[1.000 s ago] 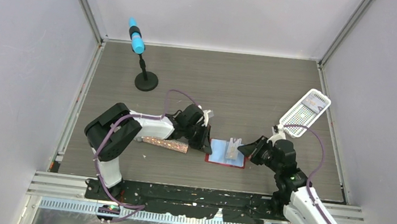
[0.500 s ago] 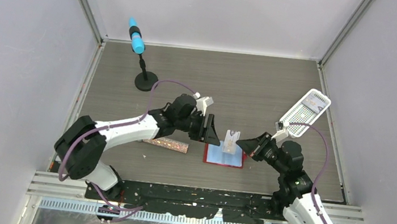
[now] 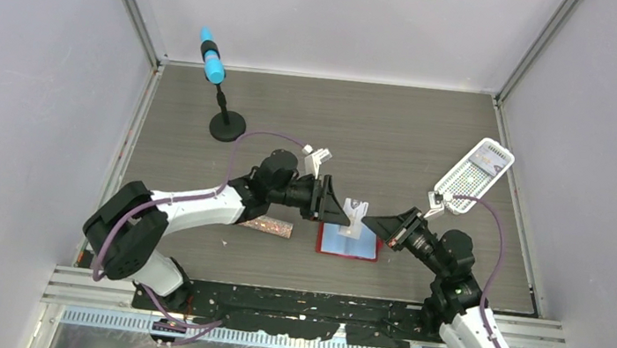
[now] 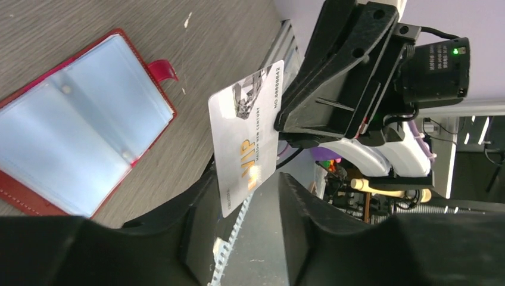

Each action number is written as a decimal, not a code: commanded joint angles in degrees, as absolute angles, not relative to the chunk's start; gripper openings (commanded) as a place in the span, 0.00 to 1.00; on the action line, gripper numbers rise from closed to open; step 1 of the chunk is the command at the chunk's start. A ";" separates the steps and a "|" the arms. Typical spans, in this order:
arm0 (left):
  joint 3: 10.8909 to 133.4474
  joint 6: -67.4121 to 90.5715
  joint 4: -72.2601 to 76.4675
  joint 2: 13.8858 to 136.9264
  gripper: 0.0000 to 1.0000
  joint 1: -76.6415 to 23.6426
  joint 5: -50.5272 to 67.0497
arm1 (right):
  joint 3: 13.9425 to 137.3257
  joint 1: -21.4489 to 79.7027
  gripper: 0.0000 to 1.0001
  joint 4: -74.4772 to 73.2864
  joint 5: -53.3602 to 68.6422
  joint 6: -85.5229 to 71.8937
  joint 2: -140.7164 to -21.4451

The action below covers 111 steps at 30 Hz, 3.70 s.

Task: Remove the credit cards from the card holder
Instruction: Place the credit card in the storage box.

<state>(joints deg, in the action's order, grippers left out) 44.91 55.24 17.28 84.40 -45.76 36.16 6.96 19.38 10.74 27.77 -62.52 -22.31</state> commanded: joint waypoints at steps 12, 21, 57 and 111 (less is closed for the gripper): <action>41.22 60.11 30.73 85.27 0.00 -45.88 42.15 | 10.20 19.20 0.22 12.51 35.79 -52.45 -24.11; 40.39 48.82 16.47 79.94 0.00 -46.01 48.06 | 21.20 19.25 0.36 -7.69 45.57 -32.40 -27.59; 43.81 39.73 3.16 76.16 0.00 -47.46 54.22 | 20.07 21.61 0.44 6.43 58.00 -33.76 -43.36; 60.94 13.34 -58.13 52.17 1.00 -47.26 -7.94 | 25.54 -8.45 0.05 16.50 13.45 -40.10 -50.87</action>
